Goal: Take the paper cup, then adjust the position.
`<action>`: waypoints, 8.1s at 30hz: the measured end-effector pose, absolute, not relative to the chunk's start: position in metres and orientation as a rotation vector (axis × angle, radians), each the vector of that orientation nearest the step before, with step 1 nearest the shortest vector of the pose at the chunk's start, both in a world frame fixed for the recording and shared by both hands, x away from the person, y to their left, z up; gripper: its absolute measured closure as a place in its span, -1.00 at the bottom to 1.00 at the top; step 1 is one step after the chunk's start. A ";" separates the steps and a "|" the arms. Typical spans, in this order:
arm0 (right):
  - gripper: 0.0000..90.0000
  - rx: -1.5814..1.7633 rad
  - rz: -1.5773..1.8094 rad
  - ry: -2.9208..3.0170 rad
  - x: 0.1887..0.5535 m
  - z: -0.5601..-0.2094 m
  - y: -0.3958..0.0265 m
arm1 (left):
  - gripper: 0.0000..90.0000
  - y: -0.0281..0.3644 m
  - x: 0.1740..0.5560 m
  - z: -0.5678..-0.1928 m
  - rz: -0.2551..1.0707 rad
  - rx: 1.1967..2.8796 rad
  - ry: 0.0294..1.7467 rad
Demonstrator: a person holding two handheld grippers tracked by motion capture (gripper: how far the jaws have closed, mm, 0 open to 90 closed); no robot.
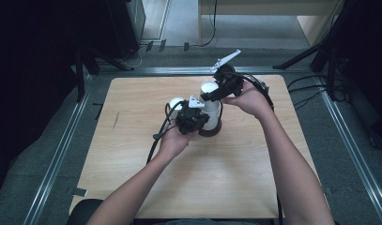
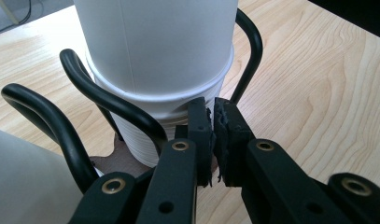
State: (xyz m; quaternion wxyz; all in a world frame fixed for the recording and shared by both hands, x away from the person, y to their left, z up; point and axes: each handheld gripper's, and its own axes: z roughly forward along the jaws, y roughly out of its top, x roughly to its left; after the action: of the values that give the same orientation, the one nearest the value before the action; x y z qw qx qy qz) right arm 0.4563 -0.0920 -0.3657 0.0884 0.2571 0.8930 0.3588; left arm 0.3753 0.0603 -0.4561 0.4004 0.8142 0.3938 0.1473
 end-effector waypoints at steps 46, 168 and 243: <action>-0.24 0.685 1.065 2.650 0.403 -0.296 -0.134 | 0.58 0.076 0.357 -0.444 0.246 2.057 0.909; -0.24 0.430 1.482 2.850 0.336 -0.436 -0.102 | -0.55 0.112 0.322 -0.487 -0.036 2.221 0.368; -0.43 0.310 1.289 2.903 0.327 -0.475 -0.104 | -0.32 0.077 0.321 -0.472 0.004 2.787 0.164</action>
State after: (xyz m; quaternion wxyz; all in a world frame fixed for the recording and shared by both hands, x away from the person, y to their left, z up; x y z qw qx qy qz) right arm 0.3270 -0.1045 -0.4753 -0.0248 0.0970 0.9094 0.4037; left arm 0.3209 0.0773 -0.4719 0.1741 0.9830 0.0577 0.0014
